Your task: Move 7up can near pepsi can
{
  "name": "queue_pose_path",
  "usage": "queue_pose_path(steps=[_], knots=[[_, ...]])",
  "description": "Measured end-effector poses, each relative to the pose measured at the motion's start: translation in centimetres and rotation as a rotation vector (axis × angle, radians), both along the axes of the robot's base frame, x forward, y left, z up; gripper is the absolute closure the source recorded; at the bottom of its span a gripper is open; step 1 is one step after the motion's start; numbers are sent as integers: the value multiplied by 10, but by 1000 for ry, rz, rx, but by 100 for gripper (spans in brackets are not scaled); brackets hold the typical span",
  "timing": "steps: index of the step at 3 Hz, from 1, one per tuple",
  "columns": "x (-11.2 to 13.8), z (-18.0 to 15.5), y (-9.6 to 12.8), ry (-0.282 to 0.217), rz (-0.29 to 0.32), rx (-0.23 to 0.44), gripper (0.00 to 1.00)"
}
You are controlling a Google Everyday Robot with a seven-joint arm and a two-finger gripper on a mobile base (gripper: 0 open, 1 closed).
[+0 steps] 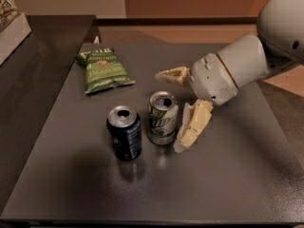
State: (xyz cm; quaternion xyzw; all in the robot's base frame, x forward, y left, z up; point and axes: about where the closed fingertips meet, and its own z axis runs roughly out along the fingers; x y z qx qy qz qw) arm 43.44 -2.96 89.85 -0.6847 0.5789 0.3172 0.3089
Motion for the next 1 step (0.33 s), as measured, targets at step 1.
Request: queue_pose_path(steps=[1], knots=[[0,0,0,0,0,0,0]])
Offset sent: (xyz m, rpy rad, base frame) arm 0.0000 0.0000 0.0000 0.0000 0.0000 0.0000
